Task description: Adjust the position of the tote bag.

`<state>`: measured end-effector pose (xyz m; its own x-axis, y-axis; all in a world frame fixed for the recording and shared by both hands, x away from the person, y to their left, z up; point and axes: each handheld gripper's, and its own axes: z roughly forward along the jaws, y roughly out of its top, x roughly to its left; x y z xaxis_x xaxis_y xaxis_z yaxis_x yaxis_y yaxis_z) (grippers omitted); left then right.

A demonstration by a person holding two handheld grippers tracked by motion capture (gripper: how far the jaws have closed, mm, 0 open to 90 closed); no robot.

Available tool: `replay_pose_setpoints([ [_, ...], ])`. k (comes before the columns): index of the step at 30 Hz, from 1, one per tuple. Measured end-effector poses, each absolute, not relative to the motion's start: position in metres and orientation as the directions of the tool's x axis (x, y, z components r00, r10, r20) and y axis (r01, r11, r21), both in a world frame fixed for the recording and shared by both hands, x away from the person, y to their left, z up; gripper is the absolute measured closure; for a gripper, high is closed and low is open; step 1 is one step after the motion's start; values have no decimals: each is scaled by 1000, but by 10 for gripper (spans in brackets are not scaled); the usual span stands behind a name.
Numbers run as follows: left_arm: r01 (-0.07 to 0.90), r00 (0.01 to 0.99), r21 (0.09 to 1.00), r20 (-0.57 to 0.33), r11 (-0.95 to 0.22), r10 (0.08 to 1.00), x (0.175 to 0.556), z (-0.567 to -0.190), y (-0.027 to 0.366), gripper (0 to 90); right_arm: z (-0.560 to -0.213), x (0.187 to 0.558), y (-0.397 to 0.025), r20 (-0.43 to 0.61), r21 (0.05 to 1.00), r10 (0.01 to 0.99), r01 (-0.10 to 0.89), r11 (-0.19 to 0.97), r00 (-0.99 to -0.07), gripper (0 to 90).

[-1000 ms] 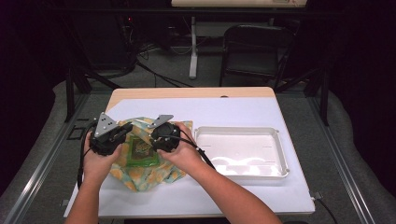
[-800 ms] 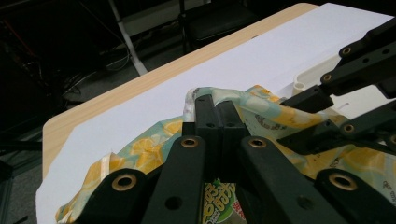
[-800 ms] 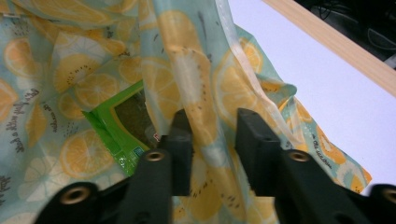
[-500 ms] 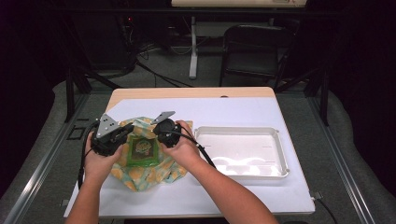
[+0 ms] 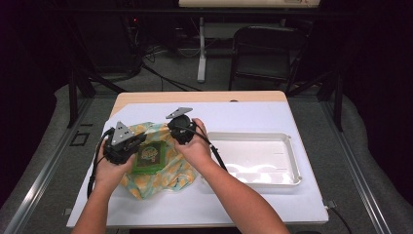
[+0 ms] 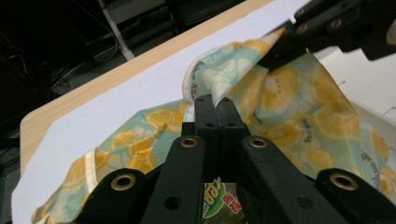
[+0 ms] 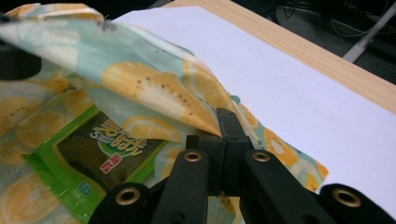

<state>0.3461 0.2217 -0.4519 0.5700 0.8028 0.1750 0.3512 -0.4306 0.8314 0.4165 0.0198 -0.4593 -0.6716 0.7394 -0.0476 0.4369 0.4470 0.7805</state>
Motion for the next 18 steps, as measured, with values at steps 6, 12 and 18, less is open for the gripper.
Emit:
replay_pose_setpoints([
  [6, 368, 581, 806, 191, -464, 791, 350, -460, 216, 877, -458, 421, 18, -56, 784, 759, 442, 436, -648, 900],
  [12, 371, 593, 822, 149, -432, 791, 348, -455, 221, 703, -458, 424, 15, -43, 793, 770, 448, 414, -636, 900],
  [18, 357, 586, 844, 131, -399, 800, 338, -443, 239, 576, -456, 426, 11, -35, 793, 778, 457, 404, -627, 900],
])
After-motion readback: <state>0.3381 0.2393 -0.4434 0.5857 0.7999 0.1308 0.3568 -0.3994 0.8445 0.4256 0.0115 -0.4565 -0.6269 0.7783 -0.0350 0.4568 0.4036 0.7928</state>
